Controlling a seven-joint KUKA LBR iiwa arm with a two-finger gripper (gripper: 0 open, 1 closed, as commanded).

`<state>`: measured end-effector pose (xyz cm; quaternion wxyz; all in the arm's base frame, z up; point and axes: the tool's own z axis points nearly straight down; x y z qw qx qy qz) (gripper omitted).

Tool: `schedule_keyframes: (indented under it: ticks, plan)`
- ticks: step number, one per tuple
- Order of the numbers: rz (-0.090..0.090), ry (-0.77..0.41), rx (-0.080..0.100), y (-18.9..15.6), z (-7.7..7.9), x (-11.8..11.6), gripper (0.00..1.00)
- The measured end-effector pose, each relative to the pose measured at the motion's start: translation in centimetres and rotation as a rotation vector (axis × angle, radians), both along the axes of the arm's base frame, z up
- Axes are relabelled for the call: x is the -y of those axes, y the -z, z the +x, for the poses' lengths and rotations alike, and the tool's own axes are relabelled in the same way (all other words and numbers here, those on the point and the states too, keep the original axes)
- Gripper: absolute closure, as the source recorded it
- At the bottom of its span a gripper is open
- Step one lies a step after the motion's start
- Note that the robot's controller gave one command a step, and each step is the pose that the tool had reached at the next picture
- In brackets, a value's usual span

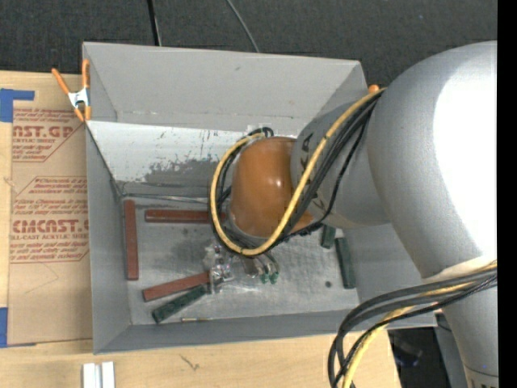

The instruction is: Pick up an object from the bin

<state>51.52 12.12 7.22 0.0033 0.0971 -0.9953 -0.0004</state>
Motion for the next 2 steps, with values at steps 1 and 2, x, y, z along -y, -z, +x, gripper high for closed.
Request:
schedule_keyframes:
  ticks: [1,2]
  plan:
    - [-0.004,-0.091,0.004,0.0,0.1,-0.7,1.00]
    - [-0.001,-0.134,0.001,-5.8,-0.4,-1.1,1.00]
